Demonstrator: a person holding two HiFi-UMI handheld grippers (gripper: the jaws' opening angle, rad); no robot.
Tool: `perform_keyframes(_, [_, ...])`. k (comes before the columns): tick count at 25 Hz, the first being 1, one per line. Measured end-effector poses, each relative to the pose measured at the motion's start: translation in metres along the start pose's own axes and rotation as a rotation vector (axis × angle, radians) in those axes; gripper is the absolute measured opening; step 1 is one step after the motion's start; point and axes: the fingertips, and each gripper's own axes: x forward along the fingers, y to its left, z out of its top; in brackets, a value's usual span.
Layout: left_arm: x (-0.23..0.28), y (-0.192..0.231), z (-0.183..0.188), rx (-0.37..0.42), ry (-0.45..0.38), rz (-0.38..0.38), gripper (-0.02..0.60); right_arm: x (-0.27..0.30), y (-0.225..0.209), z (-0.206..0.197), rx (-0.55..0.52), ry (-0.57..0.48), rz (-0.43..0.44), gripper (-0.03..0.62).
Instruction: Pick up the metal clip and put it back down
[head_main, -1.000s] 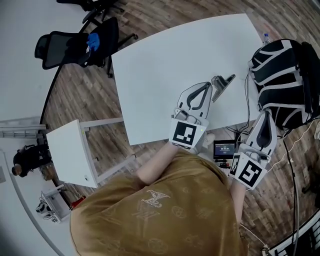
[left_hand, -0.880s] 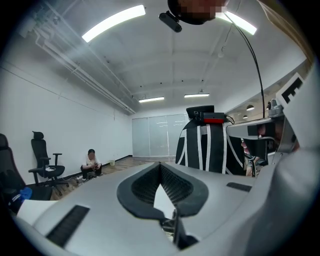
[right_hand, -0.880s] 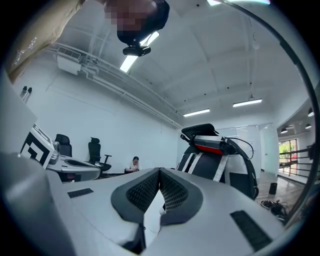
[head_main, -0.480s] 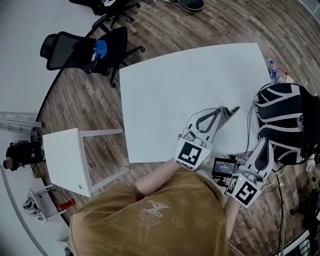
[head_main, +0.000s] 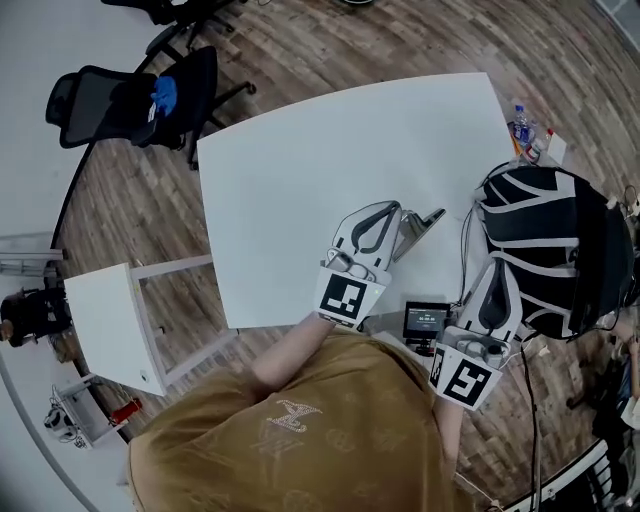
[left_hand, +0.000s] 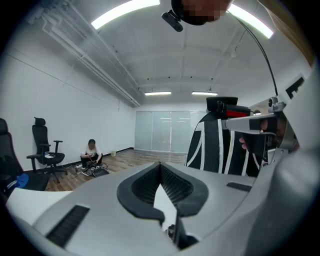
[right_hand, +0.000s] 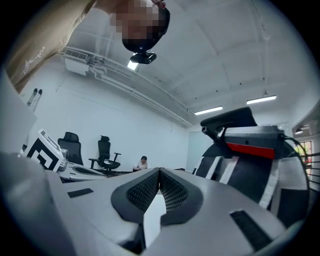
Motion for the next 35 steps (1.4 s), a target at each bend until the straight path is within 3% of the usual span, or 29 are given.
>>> perform_keyframes(7, [0.016, 0.0, -0.008, 0.04, 0.05, 0.071, 0.005, 0.025, 0.007, 0.003, 0.016, -0.075, 0.163, 0.006])
perform_keyframes(15, [0.02, -0.002, -0.029, 0.002, 0.129, 0.113, 0.005, 0.039, 0.012, -0.035, 0.023, 0.001, 0.241, 0.006])
perform_keyframes(17, [0.021, -0.003, -0.036, 0.001, 0.147, 0.1, 0.005, 0.043, 0.013, -0.04, 0.028, 0.007, 0.25, 0.006])
perform_keyframes(22, [0.023, 0.002, -0.066, -0.116, 0.24, 0.044, 0.005, 0.049, 0.02, -0.05, 0.024, 0.026, 0.258, 0.006])
perform_keyframes(35, [0.03, -0.006, -0.112, -0.192, 0.375, -0.066, 0.006, 0.041, 0.033, -0.077, 0.015, 0.106, 0.277, 0.006])
